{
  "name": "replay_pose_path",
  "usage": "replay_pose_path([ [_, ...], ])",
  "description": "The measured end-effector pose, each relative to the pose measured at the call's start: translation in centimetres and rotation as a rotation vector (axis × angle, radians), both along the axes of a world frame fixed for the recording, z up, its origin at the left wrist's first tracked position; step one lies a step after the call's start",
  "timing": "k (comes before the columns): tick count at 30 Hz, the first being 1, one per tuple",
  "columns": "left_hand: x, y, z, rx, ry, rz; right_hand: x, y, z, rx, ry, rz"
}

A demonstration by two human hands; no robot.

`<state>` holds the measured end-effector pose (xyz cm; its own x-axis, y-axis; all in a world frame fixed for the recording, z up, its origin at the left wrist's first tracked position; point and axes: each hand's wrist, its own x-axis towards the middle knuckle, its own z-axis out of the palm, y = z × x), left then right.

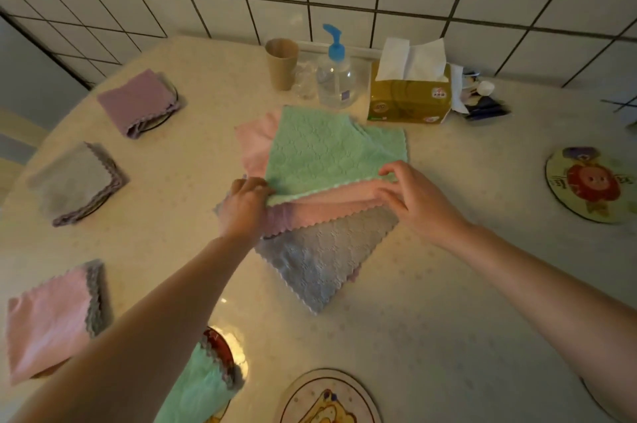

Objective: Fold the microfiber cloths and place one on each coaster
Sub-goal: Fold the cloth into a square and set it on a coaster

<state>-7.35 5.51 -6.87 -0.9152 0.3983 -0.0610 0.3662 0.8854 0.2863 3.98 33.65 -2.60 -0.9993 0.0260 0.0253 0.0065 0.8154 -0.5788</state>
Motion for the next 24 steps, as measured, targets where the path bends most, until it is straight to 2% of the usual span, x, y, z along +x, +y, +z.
replay_pose_path([
  [4,-0.6,0.6,2.5,0.316,-0.076,0.124,0.5,0.8,-0.3,0.098,0.060,0.049],
  [10,1.9,0.1,6.4,0.610,0.078,0.096,3.8,0.2,2.7,-0.033,0.267,-0.116],
  [12,3.8,-0.9,7.3,0.603,0.128,0.016,6.3,-0.7,3.6,-0.070,0.285,-0.122],
  [16,9.5,-4.6,7.0,0.445,0.164,-0.196,13.2,-2.7,3.6,-0.026,0.262,-0.079],
  [20,17.0,-8.8,3.8,0.295,0.145,-0.368,21.4,-5.2,1.1,0.032,0.082,-0.013],
  [24,24.2,-11.9,1.5,0.232,0.040,-0.431,28.5,-8.2,-0.8,0.047,-0.086,-0.007],
])
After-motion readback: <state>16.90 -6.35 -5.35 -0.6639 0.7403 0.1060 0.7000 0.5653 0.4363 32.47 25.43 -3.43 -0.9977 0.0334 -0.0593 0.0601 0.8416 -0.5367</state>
